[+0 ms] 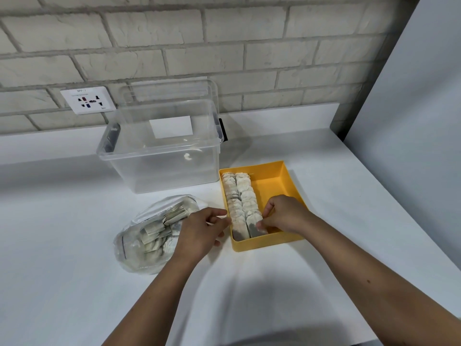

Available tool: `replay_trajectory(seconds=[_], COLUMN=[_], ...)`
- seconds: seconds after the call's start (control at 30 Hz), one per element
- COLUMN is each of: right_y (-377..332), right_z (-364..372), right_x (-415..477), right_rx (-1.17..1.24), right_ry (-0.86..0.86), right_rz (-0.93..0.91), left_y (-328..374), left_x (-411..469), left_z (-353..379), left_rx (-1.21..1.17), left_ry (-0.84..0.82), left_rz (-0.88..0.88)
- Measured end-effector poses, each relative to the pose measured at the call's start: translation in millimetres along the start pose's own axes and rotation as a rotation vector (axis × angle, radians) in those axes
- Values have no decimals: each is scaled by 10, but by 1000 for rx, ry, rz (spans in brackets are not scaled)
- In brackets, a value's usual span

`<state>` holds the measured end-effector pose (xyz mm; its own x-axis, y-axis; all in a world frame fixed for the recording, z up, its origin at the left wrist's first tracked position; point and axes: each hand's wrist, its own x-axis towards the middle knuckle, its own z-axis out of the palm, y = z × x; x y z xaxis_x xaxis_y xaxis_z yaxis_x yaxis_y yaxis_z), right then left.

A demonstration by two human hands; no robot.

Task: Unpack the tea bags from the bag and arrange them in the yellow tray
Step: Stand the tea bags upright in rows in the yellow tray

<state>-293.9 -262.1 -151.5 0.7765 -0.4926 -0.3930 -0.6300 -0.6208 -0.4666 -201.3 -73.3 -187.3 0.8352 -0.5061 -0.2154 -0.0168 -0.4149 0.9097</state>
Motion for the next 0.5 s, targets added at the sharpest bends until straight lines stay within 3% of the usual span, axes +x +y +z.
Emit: replay_trajectory(seconds=[0.23, 0.5], right_y=[-260, -692], right_z=[-8, 367], right_x=[-187, -380], right_rx=[61, 325], right_ry=[165, 215], right_rz=[-114, -311], left_y=[111, 0], left_x=[-115, -265], left_z=[-211, -1120], left_rx=[-105, -92], left_ry=[26, 293], left_rz=[50, 86])
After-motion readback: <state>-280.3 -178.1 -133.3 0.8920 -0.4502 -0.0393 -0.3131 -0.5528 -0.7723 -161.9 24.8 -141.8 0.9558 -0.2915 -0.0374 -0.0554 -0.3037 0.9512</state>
